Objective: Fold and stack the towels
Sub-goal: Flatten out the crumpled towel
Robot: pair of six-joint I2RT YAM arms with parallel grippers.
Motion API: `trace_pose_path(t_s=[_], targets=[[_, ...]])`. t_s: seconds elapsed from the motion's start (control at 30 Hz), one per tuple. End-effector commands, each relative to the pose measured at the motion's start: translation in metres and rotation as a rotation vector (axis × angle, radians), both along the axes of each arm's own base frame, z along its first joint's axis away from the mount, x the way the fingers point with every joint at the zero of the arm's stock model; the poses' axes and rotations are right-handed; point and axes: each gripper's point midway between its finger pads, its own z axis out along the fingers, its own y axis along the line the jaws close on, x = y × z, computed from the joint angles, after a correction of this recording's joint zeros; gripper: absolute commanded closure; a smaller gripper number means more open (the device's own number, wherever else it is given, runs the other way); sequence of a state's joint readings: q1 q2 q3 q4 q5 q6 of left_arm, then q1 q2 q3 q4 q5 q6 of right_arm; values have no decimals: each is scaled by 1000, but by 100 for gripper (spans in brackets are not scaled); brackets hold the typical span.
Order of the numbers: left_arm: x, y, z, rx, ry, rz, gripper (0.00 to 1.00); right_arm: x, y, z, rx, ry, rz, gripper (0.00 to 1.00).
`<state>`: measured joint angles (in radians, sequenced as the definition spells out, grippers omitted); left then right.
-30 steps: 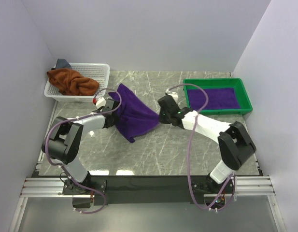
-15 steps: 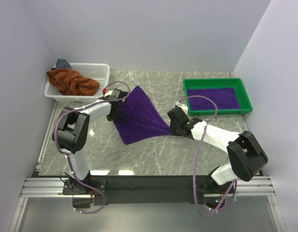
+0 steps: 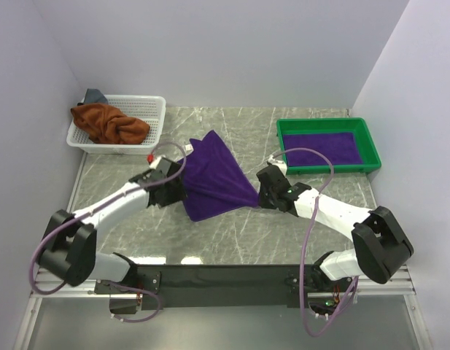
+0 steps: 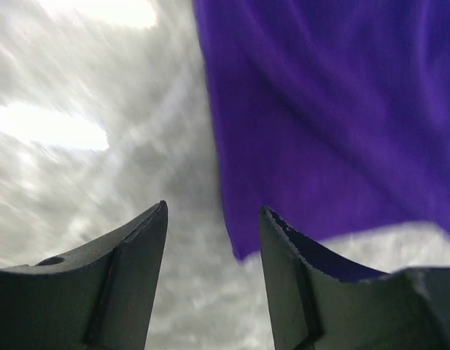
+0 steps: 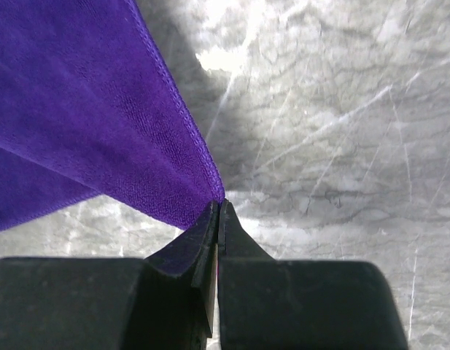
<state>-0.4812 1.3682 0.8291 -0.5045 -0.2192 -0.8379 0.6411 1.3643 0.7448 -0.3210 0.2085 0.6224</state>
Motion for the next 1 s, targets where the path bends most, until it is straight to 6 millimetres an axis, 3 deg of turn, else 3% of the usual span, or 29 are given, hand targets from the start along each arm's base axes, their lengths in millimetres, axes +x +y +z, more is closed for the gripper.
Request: trace_pose_path(t_s=[0.0,0.17,0.43,0.77,0.97], targets=[[-29,-33,-6,-162,30,10,41,-1,4,7,36,-35,-2,100],[-49,-49,-23,-193,60,19,46,-2,3,5,39,-35,4,100],[-49,-68,-38,-210,86,24,55,-3,2,6,38,-42,2,100],[-65,-51,-55,-149,130,76,63,-3,0,13,50,-66,-6,100],[-71,-43,-65,-124,157,98,79,-3,0,13,56,-69,-5,100]])
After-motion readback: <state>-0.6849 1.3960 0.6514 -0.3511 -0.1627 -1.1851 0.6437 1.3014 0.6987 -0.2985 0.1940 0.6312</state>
